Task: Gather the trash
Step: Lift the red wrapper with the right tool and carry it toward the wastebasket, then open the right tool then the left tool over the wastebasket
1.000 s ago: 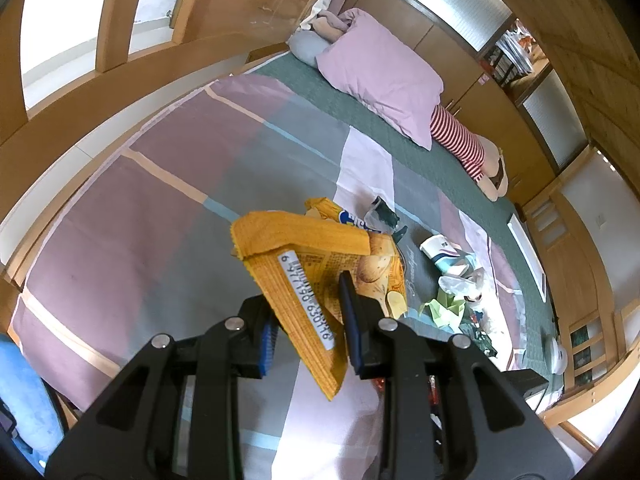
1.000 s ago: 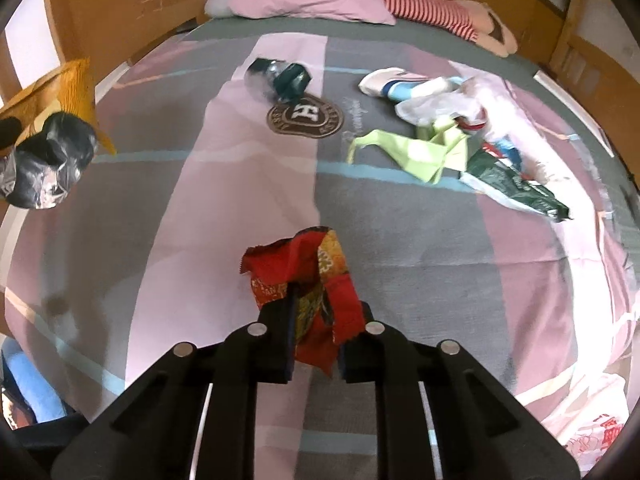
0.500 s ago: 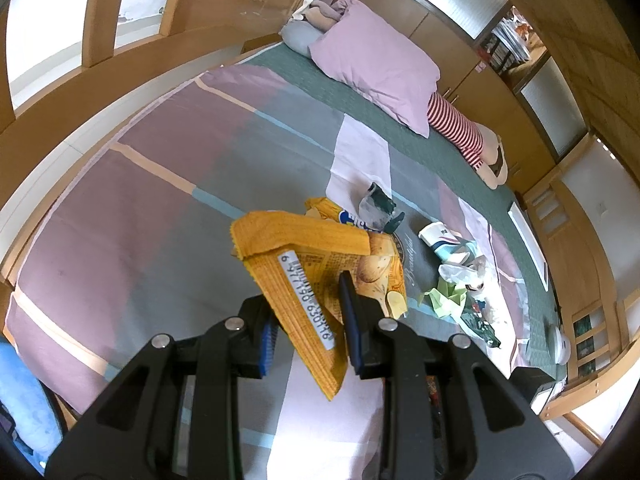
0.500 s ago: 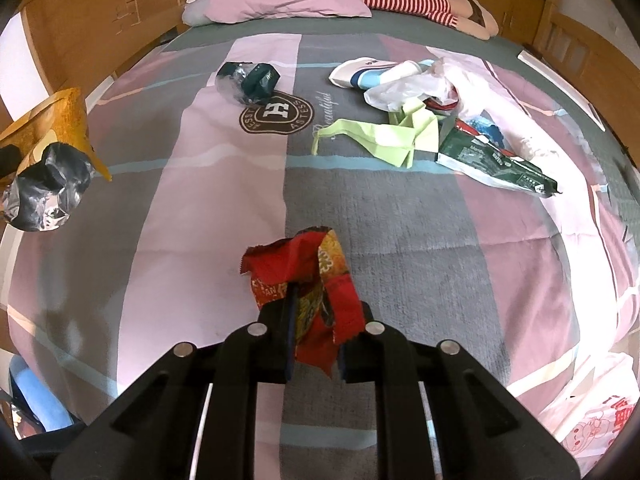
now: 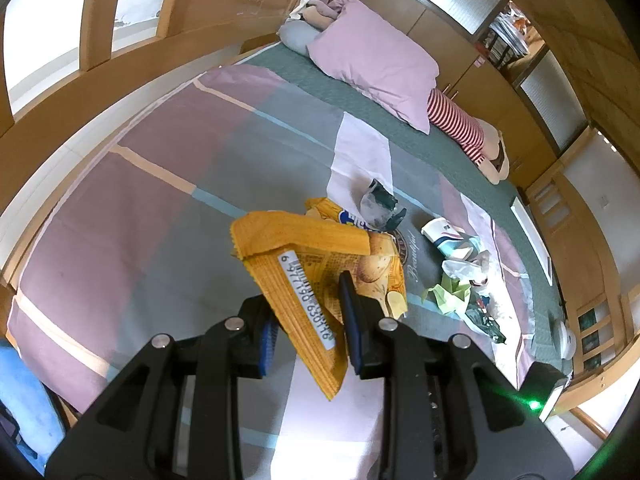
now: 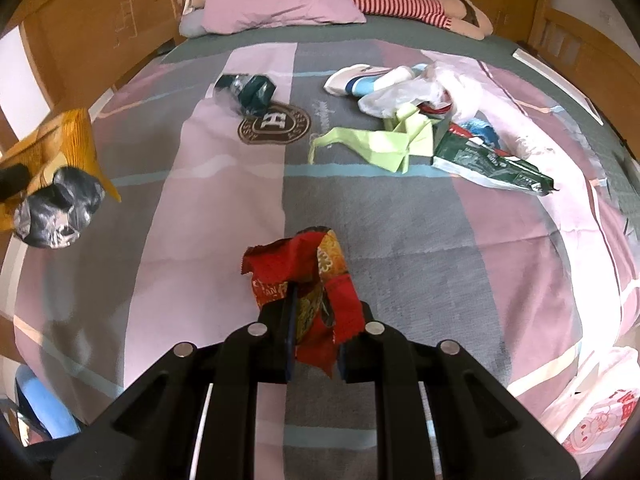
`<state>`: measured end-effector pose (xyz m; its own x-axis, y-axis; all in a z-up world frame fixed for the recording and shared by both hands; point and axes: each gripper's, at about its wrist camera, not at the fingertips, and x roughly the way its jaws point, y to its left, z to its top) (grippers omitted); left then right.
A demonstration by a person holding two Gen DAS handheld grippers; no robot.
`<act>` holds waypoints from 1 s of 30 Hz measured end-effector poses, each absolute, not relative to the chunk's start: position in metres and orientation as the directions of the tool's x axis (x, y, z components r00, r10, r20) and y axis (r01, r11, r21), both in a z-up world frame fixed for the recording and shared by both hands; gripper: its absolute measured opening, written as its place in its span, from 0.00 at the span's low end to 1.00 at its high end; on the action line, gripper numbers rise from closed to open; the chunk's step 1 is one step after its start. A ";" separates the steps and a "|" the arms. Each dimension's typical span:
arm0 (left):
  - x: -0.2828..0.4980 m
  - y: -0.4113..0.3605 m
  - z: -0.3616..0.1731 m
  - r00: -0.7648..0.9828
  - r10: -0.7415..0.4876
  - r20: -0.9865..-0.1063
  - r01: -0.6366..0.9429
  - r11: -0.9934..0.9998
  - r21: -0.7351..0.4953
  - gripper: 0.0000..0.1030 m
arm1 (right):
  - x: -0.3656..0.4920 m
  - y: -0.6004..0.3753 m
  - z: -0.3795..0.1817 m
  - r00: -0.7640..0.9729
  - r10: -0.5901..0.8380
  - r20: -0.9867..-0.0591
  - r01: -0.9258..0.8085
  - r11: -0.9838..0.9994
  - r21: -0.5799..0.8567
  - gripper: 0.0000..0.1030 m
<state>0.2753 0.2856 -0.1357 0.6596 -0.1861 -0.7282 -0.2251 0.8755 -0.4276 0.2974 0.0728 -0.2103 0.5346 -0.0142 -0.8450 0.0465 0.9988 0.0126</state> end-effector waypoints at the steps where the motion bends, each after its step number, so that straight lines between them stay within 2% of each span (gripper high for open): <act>1: 0.275 0.286 -0.135 0.663 -0.189 -0.724 -0.218 0.877 -0.429 0.28 | 0.297 0.070 -0.207 0.546 -0.013 -0.838 0.054 0.998 0.020 0.16; 8: 0.268 0.276 -0.126 0.700 -0.250 -0.669 -0.093 0.897 -0.432 0.28 | 0.276 0.033 -0.164 0.635 -0.004 -0.773 0.096 0.993 0.073 0.16; 15: 0.258 0.271 -0.135 0.701 -0.261 -0.664 -0.083 0.895 -0.439 0.28 | 0.239 -0.004 -0.128 0.654 0.068 -0.753 0.068 0.987 0.147 0.16; 22: 0.234 0.248 -0.137 0.728 -0.294 -0.619 -0.009 0.900 -0.437 0.28 | 0.202 -0.055 -0.097 0.673 0.150 -0.725 0.033 0.972 0.232 0.16; 26: 0.197 0.222 -0.127 0.739 -0.291 -0.607 0.018 0.910 -0.415 0.28 | 0.176 -0.086 -0.086 0.669 0.138 -0.731 0.000 0.983 0.185 0.16; 30: 0.155 0.178 -0.109 0.744 -0.375 -0.553 0.110 0.885 -0.453 0.28 | 0.150 -0.120 -0.084 0.643 0.089 -0.761 -0.017 0.995 0.102 0.16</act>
